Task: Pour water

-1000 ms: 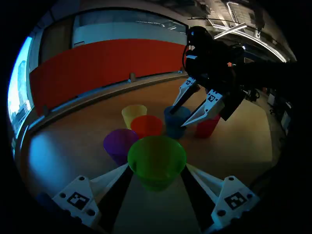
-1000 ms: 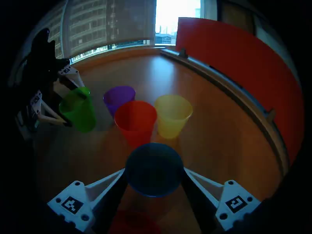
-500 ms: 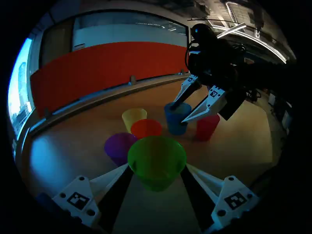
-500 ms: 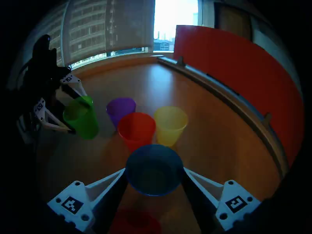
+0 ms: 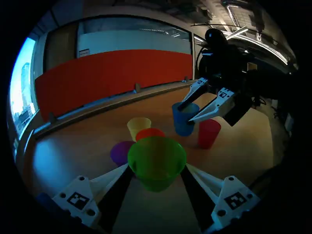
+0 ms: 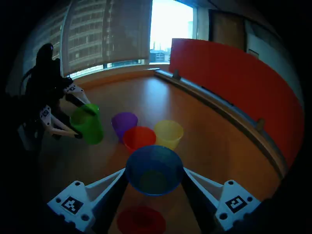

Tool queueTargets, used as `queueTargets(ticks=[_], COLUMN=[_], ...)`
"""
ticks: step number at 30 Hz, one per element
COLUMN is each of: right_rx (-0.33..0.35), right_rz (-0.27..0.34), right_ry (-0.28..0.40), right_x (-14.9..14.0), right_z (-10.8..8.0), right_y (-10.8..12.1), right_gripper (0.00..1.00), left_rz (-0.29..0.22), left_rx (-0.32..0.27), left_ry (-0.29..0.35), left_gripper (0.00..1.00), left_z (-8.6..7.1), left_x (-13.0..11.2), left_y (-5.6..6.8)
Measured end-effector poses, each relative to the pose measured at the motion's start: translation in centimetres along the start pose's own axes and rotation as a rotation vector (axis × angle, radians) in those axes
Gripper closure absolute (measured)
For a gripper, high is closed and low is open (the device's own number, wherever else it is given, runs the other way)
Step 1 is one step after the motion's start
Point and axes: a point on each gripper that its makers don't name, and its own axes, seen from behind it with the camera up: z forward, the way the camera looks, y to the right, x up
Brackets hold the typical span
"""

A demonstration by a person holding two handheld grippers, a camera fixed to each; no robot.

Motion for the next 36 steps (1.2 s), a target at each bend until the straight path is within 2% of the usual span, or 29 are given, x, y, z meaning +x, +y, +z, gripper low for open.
queueTargets(ticks=[14, 24, 36], right_rx=[-0.041, -0.054, -0.069], right_rz=[0.008, 0.016, 0.045], right_ry=[0.124, 0.203, 0.303], right_x=[2.4, 3.6, 5.7], right_z=[-2.7, -3.8, -5.0], right_y=[0.0, -0.4, -0.5], right_gripper=[0.09, 0.09, 0.09], left_rz=[-0.029, -0.042, -0.033], left_rx=[0.039, 0.05, 0.061], left_ry=[0.096, 0.149, 0.203], left_gripper=[0.17, 0.17, 0.17], left_z=[-0.9, -1.6, -2.6], left_x=[2.8, 4.6, 7.1], left_y=[-0.9, -1.0, -1.2])
